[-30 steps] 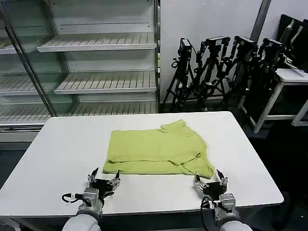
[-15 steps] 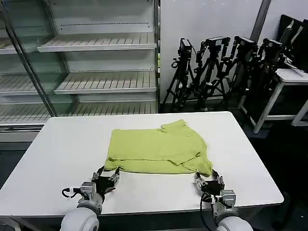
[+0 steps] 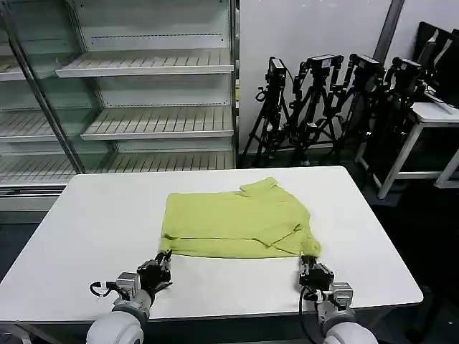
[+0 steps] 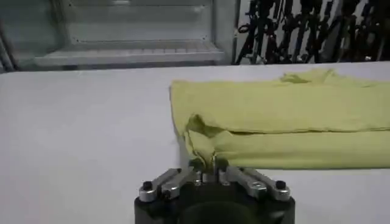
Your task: Fold and organize the clothes.
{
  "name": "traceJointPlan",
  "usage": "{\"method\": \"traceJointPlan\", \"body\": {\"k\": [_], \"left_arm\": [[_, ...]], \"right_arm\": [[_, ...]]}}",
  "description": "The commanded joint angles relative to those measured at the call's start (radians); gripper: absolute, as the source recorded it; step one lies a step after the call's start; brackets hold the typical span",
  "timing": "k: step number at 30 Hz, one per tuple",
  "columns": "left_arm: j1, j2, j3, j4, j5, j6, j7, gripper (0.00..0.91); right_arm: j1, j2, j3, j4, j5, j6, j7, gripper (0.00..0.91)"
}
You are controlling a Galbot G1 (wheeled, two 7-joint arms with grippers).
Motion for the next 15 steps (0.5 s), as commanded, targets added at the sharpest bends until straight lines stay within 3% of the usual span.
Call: {"method": "traceJointPlan", "body": {"k": [1,15], "left_arm": [[0.004,0.001,-0.001,-0.006,-0.012,-0.001,0.002,0.030],[0.088,-0.004,-0.025,-0.096,-0.004,-0.005,0.001,0.030]], "right_arm": [[-0.014,-0.004,0.005,0.022,0.007,0.004,0.001,0.000],[-0.132,-0.013,0.023,0.133,-0.021,0.019,0.000,0.000]]}}
